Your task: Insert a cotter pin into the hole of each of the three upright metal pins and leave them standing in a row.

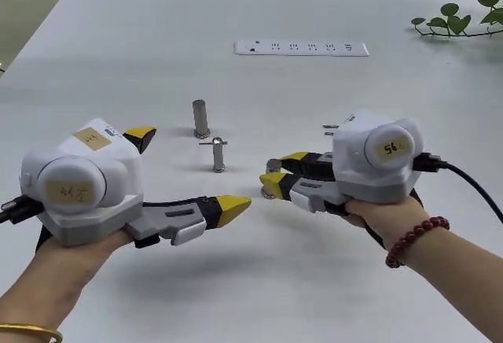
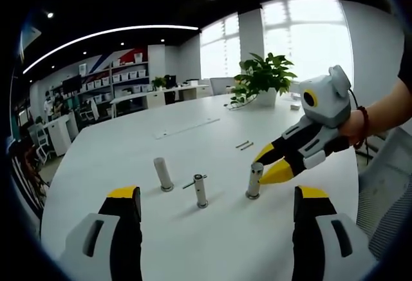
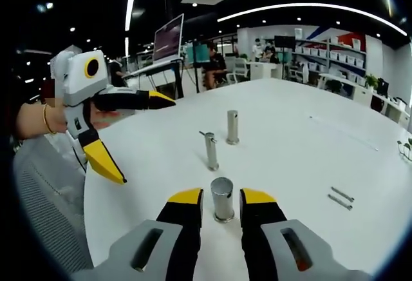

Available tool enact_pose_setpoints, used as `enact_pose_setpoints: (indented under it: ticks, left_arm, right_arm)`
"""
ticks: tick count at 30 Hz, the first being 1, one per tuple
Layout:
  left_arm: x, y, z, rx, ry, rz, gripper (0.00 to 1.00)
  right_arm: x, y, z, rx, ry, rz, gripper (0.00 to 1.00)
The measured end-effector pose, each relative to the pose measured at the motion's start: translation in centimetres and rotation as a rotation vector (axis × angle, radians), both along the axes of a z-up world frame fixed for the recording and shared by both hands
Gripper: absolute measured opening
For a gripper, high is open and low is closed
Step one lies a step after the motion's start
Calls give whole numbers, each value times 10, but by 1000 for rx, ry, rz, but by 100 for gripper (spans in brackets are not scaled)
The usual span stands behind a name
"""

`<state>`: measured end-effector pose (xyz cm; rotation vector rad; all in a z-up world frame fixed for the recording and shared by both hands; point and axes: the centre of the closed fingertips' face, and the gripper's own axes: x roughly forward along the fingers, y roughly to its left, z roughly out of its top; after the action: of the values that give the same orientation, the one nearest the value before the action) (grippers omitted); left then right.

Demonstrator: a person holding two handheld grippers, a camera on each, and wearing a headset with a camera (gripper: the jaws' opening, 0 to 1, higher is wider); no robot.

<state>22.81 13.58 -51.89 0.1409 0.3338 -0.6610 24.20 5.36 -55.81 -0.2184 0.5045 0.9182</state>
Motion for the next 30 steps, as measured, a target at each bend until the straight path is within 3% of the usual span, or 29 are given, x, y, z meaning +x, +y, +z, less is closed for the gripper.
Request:
enact_pose_setpoints:
  ticks: [7, 14, 27, 30]
  left_arm:
    - [0, 0, 0, -4, 3, 1, 98]
    - [0, -1, 0, -10, 6, 2, 98]
    - [0, -3, 0, -7, -4, -9, 98]
    - [1, -3, -1, -4, -2, -10, 98]
  right_arm:
    - [-7, -10, 11, 7, 16, 28, 24]
    - [-4, -28, 16, -8, 32, 54, 27]
    - [18, -61, 17, -140, 70, 133, 26]
    - [27, -71, 11, -200, 73, 147, 25]
